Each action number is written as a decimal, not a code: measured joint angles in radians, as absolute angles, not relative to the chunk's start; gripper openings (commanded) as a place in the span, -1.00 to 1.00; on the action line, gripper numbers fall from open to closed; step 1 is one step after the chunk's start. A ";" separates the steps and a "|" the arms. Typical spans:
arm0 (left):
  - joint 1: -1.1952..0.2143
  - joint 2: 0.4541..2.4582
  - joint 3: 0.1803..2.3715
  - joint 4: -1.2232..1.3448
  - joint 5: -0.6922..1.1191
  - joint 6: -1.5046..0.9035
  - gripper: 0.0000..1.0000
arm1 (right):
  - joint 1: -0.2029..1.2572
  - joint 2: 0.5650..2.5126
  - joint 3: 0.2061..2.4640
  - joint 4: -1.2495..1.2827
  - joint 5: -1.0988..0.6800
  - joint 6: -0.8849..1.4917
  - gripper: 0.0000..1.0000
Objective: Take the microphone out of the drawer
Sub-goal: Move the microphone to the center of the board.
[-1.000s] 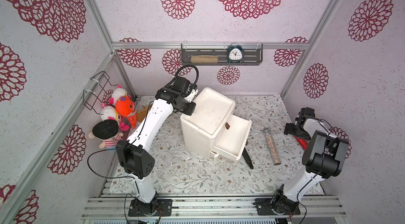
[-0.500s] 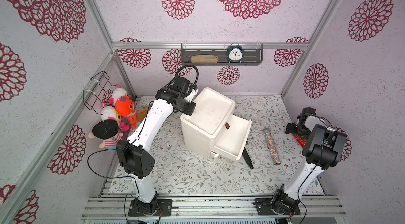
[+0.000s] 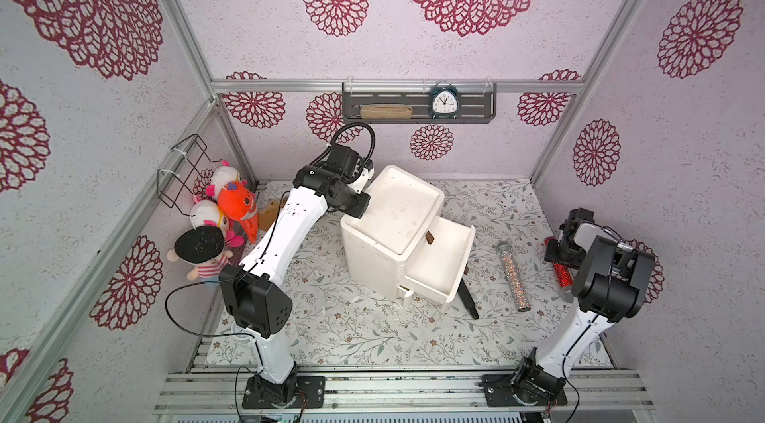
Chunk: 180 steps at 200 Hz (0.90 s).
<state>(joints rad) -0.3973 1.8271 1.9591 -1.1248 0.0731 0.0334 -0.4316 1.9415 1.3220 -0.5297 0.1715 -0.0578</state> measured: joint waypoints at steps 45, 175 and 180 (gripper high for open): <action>-0.397 1.827 1.959 -1.125 0.073 0.033 -1.00 | -0.404 1.912 1.271 -0.554 0.148 -0.049 -0.06; -0.397 1.827 1.959 -1.125 0.084 0.033 -1.00 | -0.289 1.791 1.140 -0.535 0.024 -0.042 -0.19; -0.397 1.827 1.959 -1.125 0.084 0.033 -1.00 | -0.286 1.787 1.138 -0.535 0.020 -0.042 -0.12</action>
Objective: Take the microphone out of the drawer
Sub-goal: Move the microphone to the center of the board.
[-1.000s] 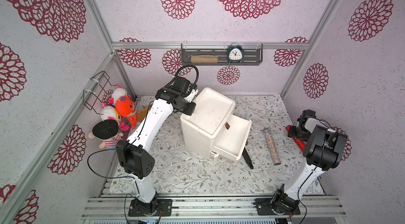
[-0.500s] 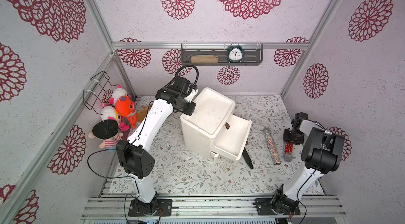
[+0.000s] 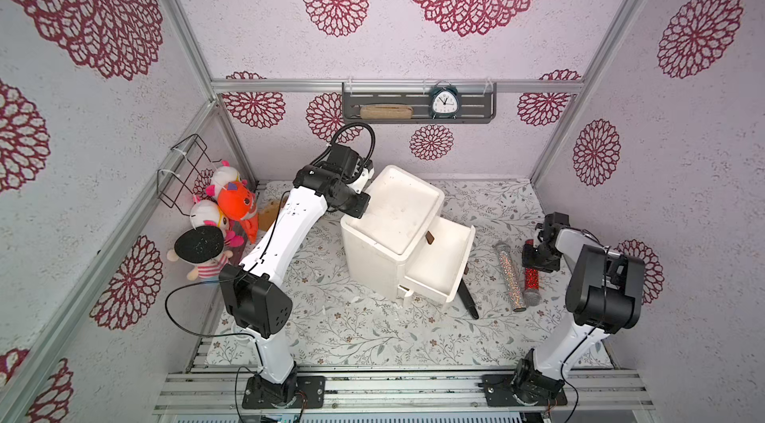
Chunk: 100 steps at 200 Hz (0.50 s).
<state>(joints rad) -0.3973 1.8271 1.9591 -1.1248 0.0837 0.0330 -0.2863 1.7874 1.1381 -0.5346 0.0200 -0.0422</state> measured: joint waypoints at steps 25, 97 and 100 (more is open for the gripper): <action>-0.397 1.827 1.959 -1.125 0.084 0.033 -1.00 | -0.270 1.764 1.132 -0.525 0.007 -0.035 0.24; -0.397 1.827 1.959 -1.125 0.084 0.033 -1.00 | -0.262 1.501 1.064 -0.376 0.001 0.084 0.97; -0.397 1.827 1.959 -1.125 0.084 0.033 -1.00 | -0.262 1.484 1.053 -0.359 -0.010 0.102 0.98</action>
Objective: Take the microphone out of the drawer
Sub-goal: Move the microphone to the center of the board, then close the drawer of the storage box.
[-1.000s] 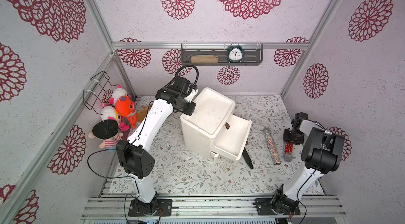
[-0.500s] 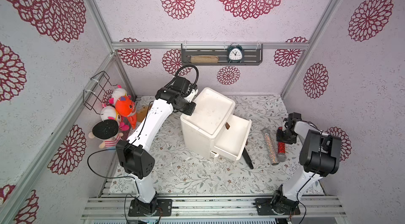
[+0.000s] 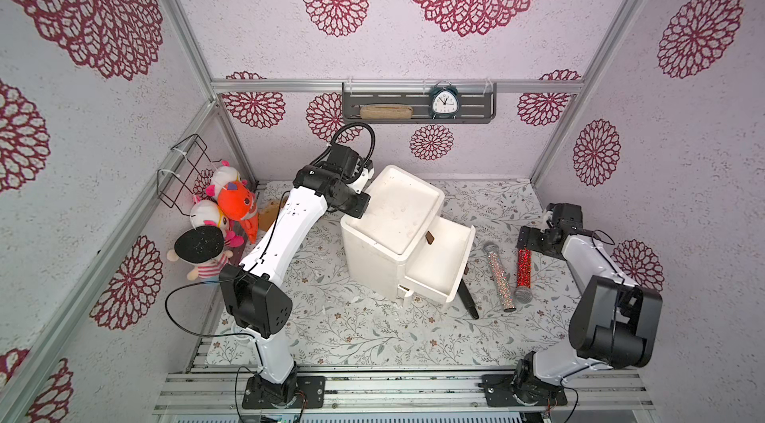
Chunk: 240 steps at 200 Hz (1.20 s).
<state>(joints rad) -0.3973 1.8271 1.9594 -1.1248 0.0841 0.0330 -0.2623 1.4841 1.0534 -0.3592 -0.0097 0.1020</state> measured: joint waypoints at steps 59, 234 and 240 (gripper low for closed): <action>-0.397 1.828 1.961 -1.127 0.085 0.032 -1.00 | -0.263 1.575 1.052 -0.260 -0.343 0.260 0.97; -0.391 1.840 1.978 -1.135 0.096 0.038 -1.00 | 0.292 1.288 0.937 -0.567 0.006 0.419 0.97; -0.387 1.840 1.978 -1.135 0.096 0.040 -1.00 | 0.303 1.288 0.936 -0.559 0.014 0.432 0.97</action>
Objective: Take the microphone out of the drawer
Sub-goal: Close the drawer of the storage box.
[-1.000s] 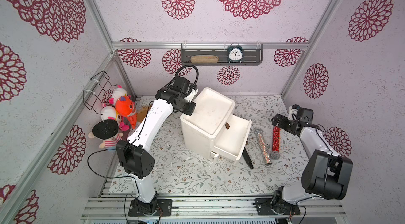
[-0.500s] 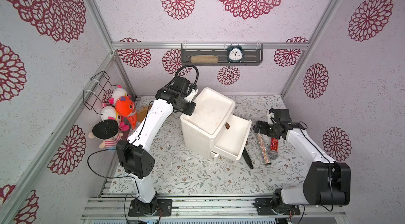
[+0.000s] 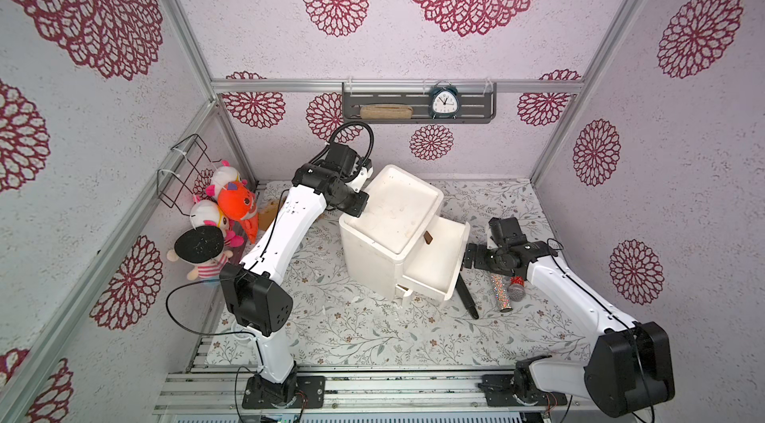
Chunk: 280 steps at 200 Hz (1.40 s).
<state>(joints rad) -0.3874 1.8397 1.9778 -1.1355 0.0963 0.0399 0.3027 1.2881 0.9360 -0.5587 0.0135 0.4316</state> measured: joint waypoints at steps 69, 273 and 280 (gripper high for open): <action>-0.355 1.841 1.983 -1.140 0.075 0.055 -1.00 | 0.412 1.355 0.943 -0.455 0.121 0.581 0.97; -0.355 1.864 2.006 -1.137 0.089 0.049 -1.00 | 0.659 1.307 0.928 -0.495 0.097 0.647 0.97; -0.356 1.864 2.006 -1.136 0.091 0.048 -1.00 | 0.665 1.322 0.939 -0.471 0.089 0.647 0.97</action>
